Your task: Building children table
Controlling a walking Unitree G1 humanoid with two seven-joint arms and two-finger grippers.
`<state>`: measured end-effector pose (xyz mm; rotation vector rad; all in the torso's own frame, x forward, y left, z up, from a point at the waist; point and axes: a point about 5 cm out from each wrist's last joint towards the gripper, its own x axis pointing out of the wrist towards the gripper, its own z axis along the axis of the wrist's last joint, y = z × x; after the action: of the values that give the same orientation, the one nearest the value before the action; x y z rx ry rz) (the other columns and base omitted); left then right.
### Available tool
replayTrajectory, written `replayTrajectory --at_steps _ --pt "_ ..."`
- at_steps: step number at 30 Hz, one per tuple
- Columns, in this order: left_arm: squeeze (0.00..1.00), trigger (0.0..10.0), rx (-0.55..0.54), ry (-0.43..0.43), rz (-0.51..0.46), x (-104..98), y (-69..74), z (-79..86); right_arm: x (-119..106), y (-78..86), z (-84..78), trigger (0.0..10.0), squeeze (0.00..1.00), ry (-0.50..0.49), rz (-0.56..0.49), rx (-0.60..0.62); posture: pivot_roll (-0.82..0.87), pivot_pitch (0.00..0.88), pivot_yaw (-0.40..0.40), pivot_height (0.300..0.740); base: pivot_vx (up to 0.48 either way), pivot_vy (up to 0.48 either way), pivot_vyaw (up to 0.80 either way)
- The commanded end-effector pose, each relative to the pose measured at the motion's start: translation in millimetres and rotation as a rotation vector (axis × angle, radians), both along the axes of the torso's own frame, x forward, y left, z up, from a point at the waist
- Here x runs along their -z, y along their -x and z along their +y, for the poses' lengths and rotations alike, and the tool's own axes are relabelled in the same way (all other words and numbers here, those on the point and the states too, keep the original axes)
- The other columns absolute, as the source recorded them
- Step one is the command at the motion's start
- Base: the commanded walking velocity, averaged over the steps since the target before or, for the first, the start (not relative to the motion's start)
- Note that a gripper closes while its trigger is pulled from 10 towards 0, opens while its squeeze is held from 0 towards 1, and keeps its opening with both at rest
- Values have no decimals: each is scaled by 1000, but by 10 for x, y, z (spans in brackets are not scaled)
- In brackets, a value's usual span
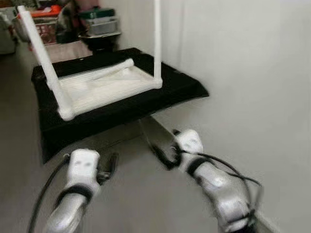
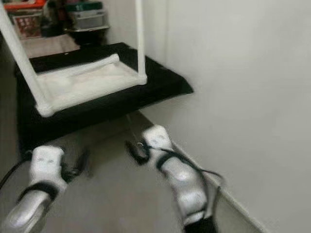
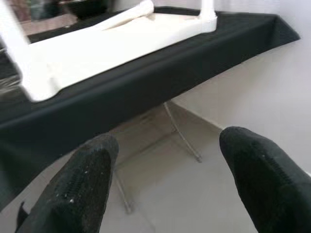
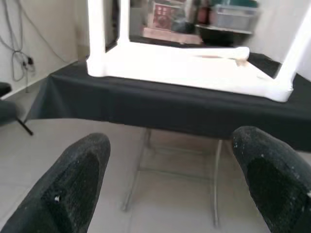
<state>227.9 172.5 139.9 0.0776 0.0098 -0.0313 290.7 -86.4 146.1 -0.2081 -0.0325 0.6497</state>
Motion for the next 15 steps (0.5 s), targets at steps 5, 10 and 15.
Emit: replayTrajectory --at_steps 5,10,15 --pt "0 10000 20 2 -3 0 7 -37 56 14 -62 10000 0 35 10 5 -59 14 -3 740 360 0 800" --pt "0 10000 22 0 -3 -1 5 -36 69 36 -27 10000 0 43 11 -33 -57 14 0 740 356 0 800" --pt "0 10000 22 -1 -3 -8 0 -28 59 39 -15 10000 0 33 9 -45 -59 21 9 740 352 0 800"
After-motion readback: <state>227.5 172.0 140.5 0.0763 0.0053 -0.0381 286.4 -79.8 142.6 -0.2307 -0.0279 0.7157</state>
